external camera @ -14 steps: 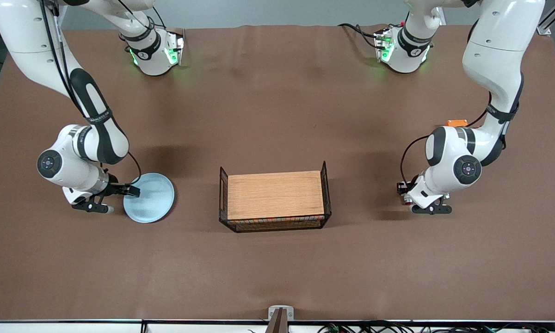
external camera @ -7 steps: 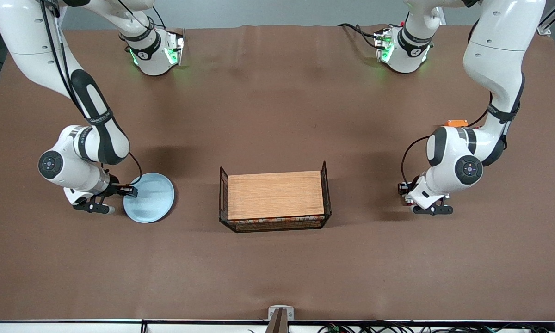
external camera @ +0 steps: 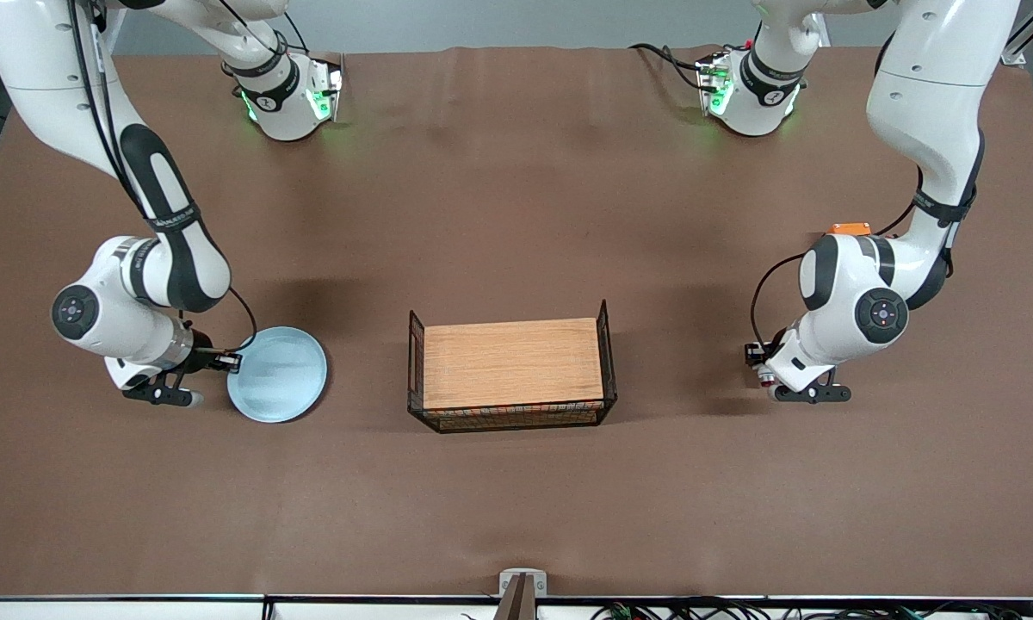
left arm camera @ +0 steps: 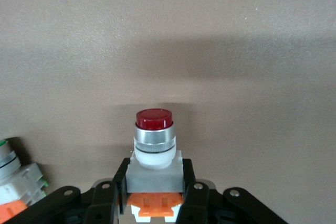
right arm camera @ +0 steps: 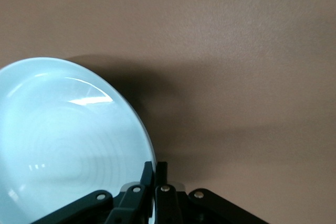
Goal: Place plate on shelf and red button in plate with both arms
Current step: 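Lift the blue plate with the right gripper and carry it over the box, then lower the plate into the wooden box and open the right gripper, then carry the red button toward the plate while the right gripper withdraws, then lower the red button onto the plate and open the left gripper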
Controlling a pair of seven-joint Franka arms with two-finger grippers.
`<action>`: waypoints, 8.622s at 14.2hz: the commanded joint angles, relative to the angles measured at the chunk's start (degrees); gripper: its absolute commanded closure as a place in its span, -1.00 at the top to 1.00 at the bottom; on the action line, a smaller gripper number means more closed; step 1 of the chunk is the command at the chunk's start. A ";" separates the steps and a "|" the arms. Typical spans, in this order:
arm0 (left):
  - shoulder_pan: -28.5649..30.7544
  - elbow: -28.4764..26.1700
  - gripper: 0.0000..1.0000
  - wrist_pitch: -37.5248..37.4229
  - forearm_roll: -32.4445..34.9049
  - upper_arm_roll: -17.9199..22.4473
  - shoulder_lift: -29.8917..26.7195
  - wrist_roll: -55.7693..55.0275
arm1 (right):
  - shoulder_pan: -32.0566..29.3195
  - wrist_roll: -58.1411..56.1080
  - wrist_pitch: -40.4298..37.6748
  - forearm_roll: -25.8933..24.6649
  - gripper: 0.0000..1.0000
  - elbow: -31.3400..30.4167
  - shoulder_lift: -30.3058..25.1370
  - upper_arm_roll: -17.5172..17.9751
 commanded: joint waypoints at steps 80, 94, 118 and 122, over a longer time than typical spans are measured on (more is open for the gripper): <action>-1.48 26.88 -0.48 -39.12 -6.18 -9.38 -11.88 -43.67 | 38.83 108.01 -42.63 -3.48 1.00 47.56 5.02 0.43; -15.19 32.06 -0.48 -31.40 -6.18 -8.95 -7.40 -96.60 | 12.47 37.43 -59.79 -4.09 1.00 38.26 -12.29 -0.36; -32.78 38.04 -0.47 -0.45 -5.48 -1.65 11.76 -109.98 | -2.93 2.15 -47.75 -8.57 1.00 24.18 -19.33 -0.45; -32.86 38.13 -0.40 -0.45 -5.57 -1.65 12.11 -109.89 | -3.02 1.70 -47.92 -9.19 1.00 24.27 -19.25 -0.45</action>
